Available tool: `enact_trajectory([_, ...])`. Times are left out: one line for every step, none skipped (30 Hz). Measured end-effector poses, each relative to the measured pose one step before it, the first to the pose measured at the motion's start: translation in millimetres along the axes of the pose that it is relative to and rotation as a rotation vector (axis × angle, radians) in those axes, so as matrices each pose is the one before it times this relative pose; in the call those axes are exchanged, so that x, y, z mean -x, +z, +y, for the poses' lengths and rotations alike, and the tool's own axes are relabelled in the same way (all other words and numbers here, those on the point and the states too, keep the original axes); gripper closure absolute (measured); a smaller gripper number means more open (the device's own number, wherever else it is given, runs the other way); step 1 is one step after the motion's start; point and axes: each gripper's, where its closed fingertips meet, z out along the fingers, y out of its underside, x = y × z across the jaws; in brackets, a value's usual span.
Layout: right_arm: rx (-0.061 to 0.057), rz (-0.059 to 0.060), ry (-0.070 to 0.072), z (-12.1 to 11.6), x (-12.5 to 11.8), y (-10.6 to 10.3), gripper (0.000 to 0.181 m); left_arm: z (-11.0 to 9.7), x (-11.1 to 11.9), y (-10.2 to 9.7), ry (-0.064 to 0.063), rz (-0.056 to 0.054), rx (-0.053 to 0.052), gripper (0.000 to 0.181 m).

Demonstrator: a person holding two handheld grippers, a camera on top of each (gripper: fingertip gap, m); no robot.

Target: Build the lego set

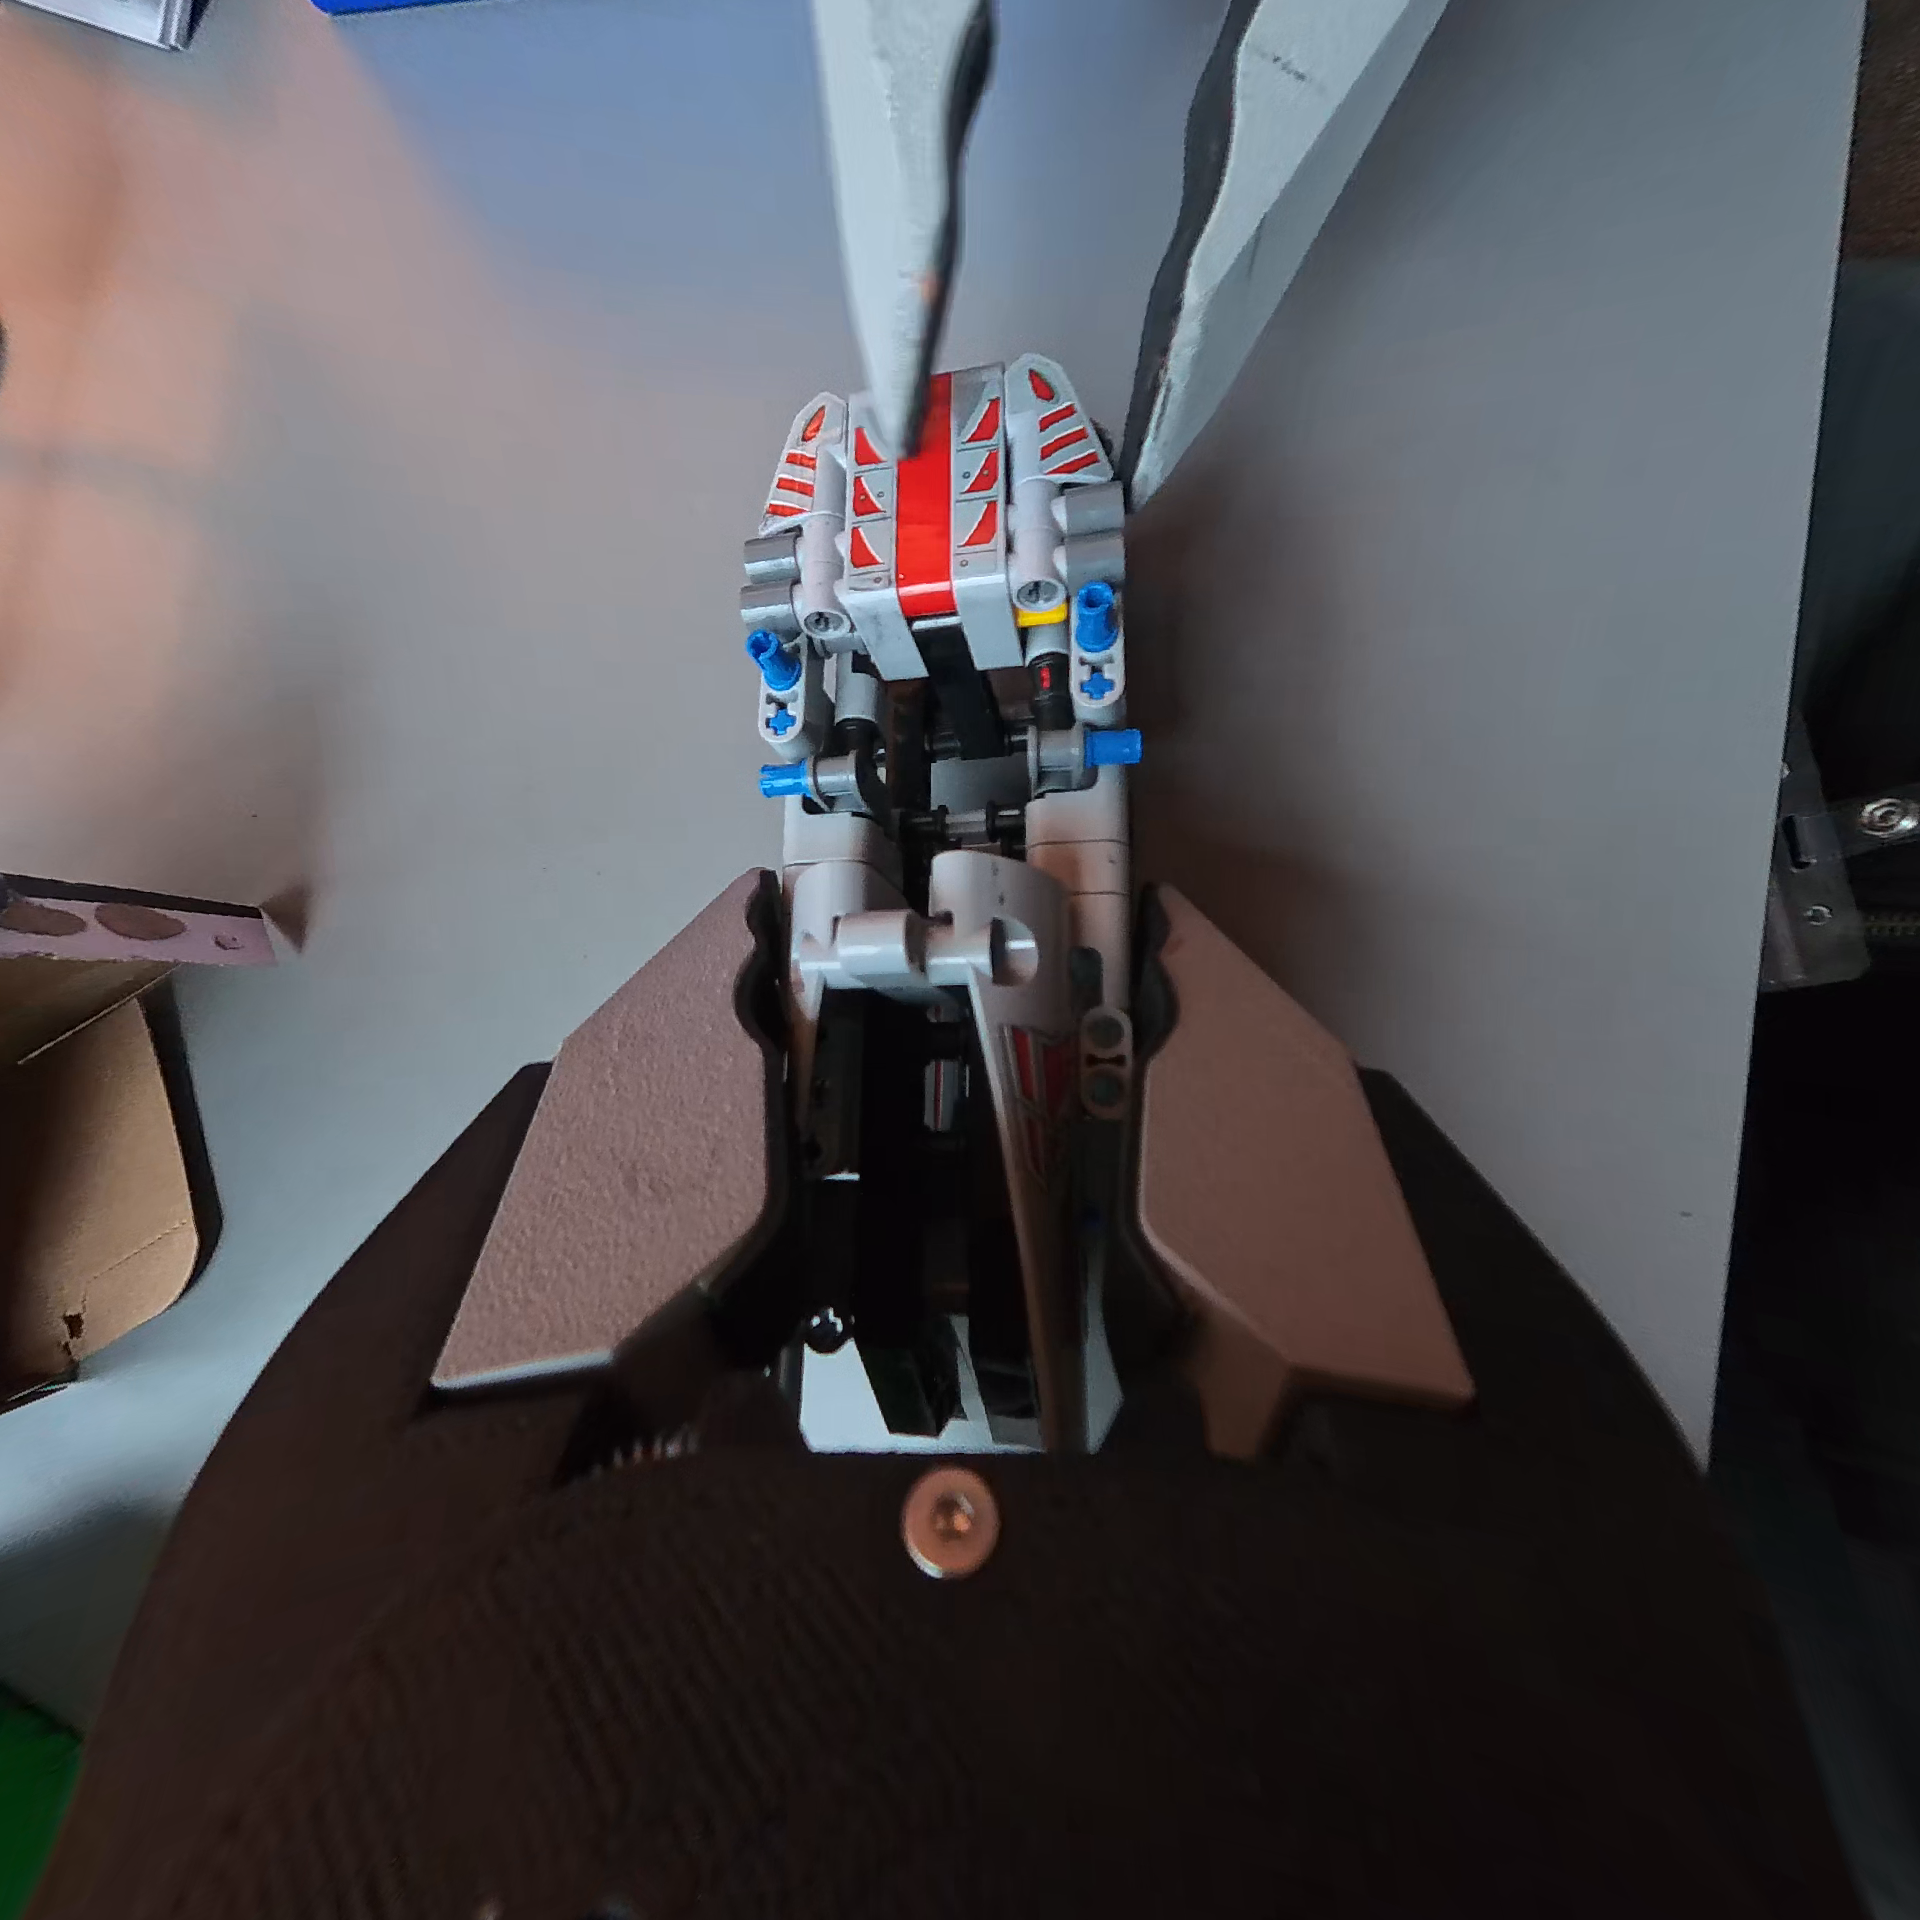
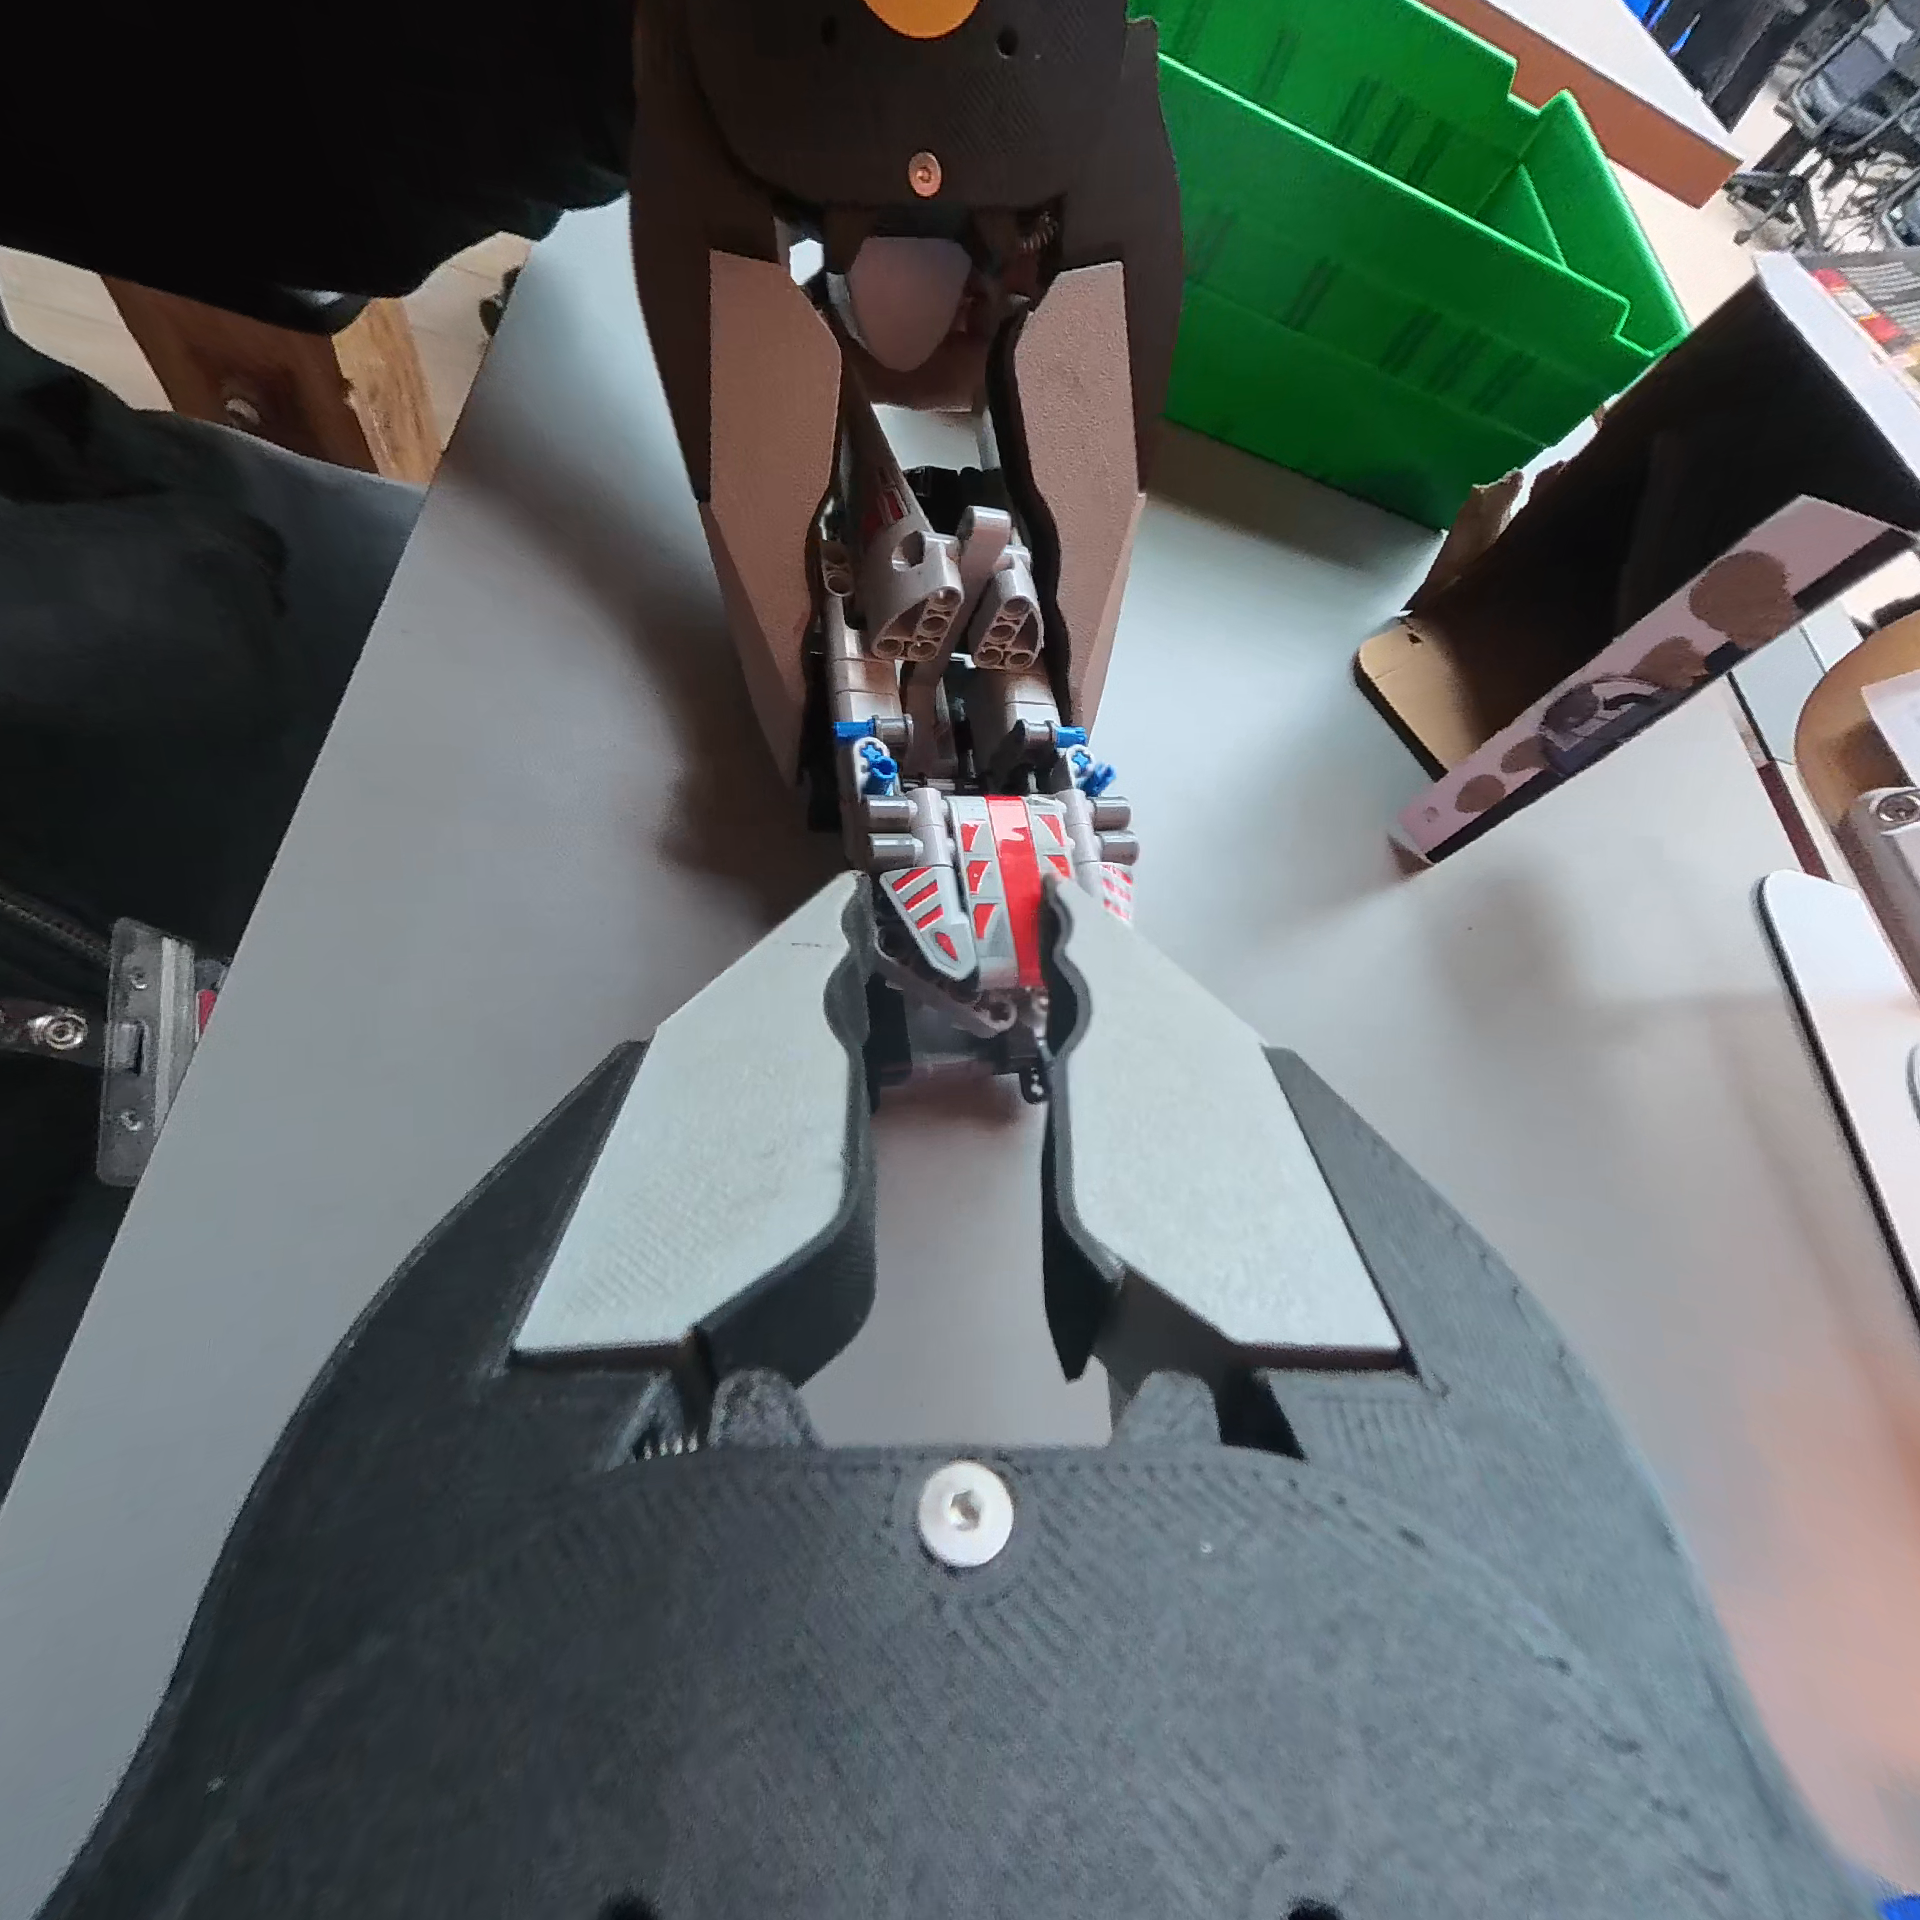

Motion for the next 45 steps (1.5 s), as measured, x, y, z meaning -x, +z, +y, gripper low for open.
enact_trajectory([0.003,0.0009,-0.008,-0.28,0.49,-0.41,0.157,0.42,0.4,-0.26,-0.0022,0.0,0.0016,0.114])
enact_trajectory([0.007,0.0064,-0.0012,0.45,-0.81,-0.17,0.159,0.75,0.78,-0.48,-0.0052,-0.0008,0.0029,0.114])
enact_trajectory([0.0087,0.0092,0.0057,1.09,-1.78,0.34,0.159,0.97,0.9,-0.59,-0.0025,-0.0002,0.0017,0.114])
enact_trajectory([0.0052,0.0068,0.0115,0.89,-1.81,0.61,0.156,0.85,0.68,-0.66,0.0008,0.0019,-0.0011,0.114])
enact_trajectory([-0.0002,0.0016,0.0154,0.14,-1.27,0.44,0.153,0.56,0.37,-0.59,-0.0031,0.0042,-0.0036,0.114])
enact_trajectory([-0.0021,0.001,0.0154,-0.27,-1.31,0.24,0.152,-0.03,0.64,-0.32,-0.0127,0.007,-0.0063,0.114])
enact_trajectory([-0.0022,0.0048,0.0126,-0.27,-1.72,0.0,0.152,-0.23,1.01,-0.21,-0.0183,0.0067,-0.0067,0.114])
enact_trajectory([-0.0033,0.0056,0.0088,-0.18,-1.57,0.16,0.153,-0.23,0.99,-0.13,-0.0171,0.0057,-0.0055,0.115])
enact_trajectory([-0.0054,0.0028,0.0056,-0.34,-0.98,0.23,0.154,-0.17,0.45,-0.2,-0.011,0.006,-0.0038,0.115])
enact_trajectory([-0.0061,0.0012,0.0048,-0.23,-0.53,0.18,0.154,-0.03,0.16,-0.2,-0.0055,0.004,-0.0028,0.115])
enact_trajectory([-0.005,0.0022,0.0078,-0.07,-1.05,0.19,0.153,-0.01,0.28,-0.09,-0.0059,0.0027,-0.0002,0.115])
enact_trajectory([-0.0038,0.0033,0.0117,-0.04,-1.41,-0.03,0.152,0.13,0.42,-0.11,-0.0097,0.0037,0.0028,0.115])
enact_trajectory([-0.004,0.0054,0.0114,-0.13,-1.91,-0.06,0.152,-0.12,0.7,-0.1,-0.0144,0.0027,0.0004,0.115])
enact_trajectory([-0.0045,0.01,0.0071,-0.27,-2.21,-0.05,0.151,-0.14,1.1,-0.09,-0.0174,0.0026,-0.0004,0.115])
enact_trajectory([-0.0037,0.0132,0.0023,0.0,-2.36,-0.1,0.152,-0.39,1.37,0.03,-0.0226,0.0016,-0.0024,0.115])
enact_trajectory([-0.0012,0.0105,-0.0012,0.43,-1.83,0.21,0.153,-0.58,0.93,0.04,-0.022,0.0063,-0.0041,0.115])
enact_trajectory([0.0042,0.0086,-0.0025,1.32,-1.35,0.49,0.153,-0.5,0.55,0.01,-0.0215,0.0096,-0.0041,0.115])
enact_trajectory([0.0084,0.0127,-0.0017,1.85,-1.95,0.97,0.152,-0.25,0.41,-0.23,-0.0232,0.0109,-0.0048,0.115])
enact_trajectory([0.0081,0.0158,0.0027,1.6,-2.54,1.0,0.15,-0.28,1.1,-0.37,-0.0246,0.0092,-0.0058,0.115])
enact_trajectory([0.0098,0.0143,0.0073,1.85,-2.7,1.05,0.149,-0.25,1.72,-0.55,-0.0263,0.0067,-0.008,0.115])
enact_trajectory([0.0109,0.0083,0.0101,2.28,-2.16,0.99,0.148,-0.31,1.84,-0.8,-0.0261,0.0097,-0.0118,0.115])
enact_trajectory([0.0063,0.0007,0.0148,1.62,-1.3,0.55,0.148,-0.39,1.76,-1.03,-0.0308,0.0171,-0.0128,0.115])
enact_trajectory([0.0012,-0.0031,0.0183,0.97,-0.89,0.32,0.147,-0.35,1.62,-1.16,-0.0322,0.0211,-0.0158,0.115])
enact_trajectory([0.0014,-0.0052,0.0185,1.24,-0.62,0.22,0.146,-0.4,0.86,-1.44,-0.0238,0.0239,-0.0192,0.115])
enact_trajectory([0.0065,-0.0101,0.0157,1.89,0.22,0.49,0.146,-0.6,0.27,-1.62,-0.0214,0.0268,-0.0201,0.115])
enact_trajectory([0.0102,-0.0124,0.0096,2.48,0.98,0.84,0.145,-0.3,0.23,-1.5,-0.0259,0.0255,-0.0188,0.115])
enact_trajectory([0.0103,-0.0083,0.0026,2.54,1.02,1.28,0.145,-0.5,0.93,-1.03,-0.0316,0.0216,-0.0179,0.115])
enact_trajectory([0.01,-0.0038,-0.0026,2.38,0.74,1.59,0.145,-0.41,1.19,-0.48,-0.036,0.0202,-0.0148,0.115])
enact_trajectory([0.0108,-0.0028,-0.0049,2.38,0.81,1.92,0.145,0.0,0.47,-0.17,-0.0299,0.0224,-0.0085,0.115])
enact_trajectory([0.0121,-0.0034,-0.0045,2.53,0.92,1.83,0.146,0.03,-0.78,0.07,-0.0104,0.0206,-0.0066,0.115])
enact_trajectory([0.0123,-0.0035,-0.005,2.37,0.87,1.89,0.146,-0.42,-1.41,-0.03,0.0094,0.0127,-0.0085,0.115])
enact_trajectory([0.0117,-0.0051,-0.0079,2.33,1.31,1.67,0.147,-0.18,-2.2,-0.23,0.0257,0.0067,-0.0029,0.115])
enact_trajectory([0.0084,-0.0137,-0.0091,1.61,2.75,1.25,0.148,-0.15,-1.97,-0.22,0.0385,-0.003,0.0016,0.115])
enact_trajectory([0.004,-0.0201,-0.0109,0.76,4.05,1.0,0.148,-0.47,-1.26,-0.48,0.0405,-0.01,0.0024,0.115])
enact_trajectory([0.0032,-0.0085,-0.0157,0.57,2.54,0.68,0.151,0.47,-0.35,-0.28,0.0291,-0.0116,0.0089,0.115])
enact_trajectory([0.0046,0.0029,-0.0168,0.59,0.77,0.6,0.151,0.53,-0.04,0.01,0.0138,-0.008,0.0087,0.115])
enact_trajectory([0.005,0.0033,-0.0108,0.72,0.3,0.73,0.151,0.43,0.13,0.1,0.0011,-0.003,0.0045,0.115])
enact_trajectory([0.0036,0.0032,-0.0023,0.53,-0.32,0.6,0.151,0.3,0.55,0.16,-0.0121,0.0009,0.0014,0.115])
enact_trajectory([0.0009,0.0015,0.0023,0.24,-0.37,0.25,0.152,0.41,0.5,0.11,-0.0215,0.0059,0.0016,0.115])
enact_trajectory([-0.0018,-0.0009,0.0021,-0.13,-0.06,0.09,0.154,0.4,0.09,0.09,-0.0166,0.0093,-0.0004,0.115])
enact_trajectory([-0.0036,-0.0005,-0.0002,-0.4,0.06,-0.21,0.154,0.13,0.0,-0.22,-0.0075,0.0073,-0.0044,0.115])
enact_trajectory([-0.0037,0.0036,-0.0023,-0.5,-0.48,-0.33,0.155,-0.09,0.41,-0.42,-0.009,0.003,-0.0042,0.115])
enact_trajectory([-0.0029,0.0064,-0.0038,-0.64,-0.84,-0.64,0.156,-0.01,1.1,-0.35,-0.0125,-0.0015,-0.0026,0.115])
enact_trajectory([-0.004,0.0063,-0.0048,-0.74,-0.76,-0.86,0.159,0.11,1.24,-0.17,-0.0149,-0.0012,-0.0007,0.115])
enact_trajectory([-0.0062,0.0059,-0.0052,-1.11,-0.7,-0.83,0.162,0.0,1.13,0.0,-0.0143,-0.0012,-0.0009,0.115])
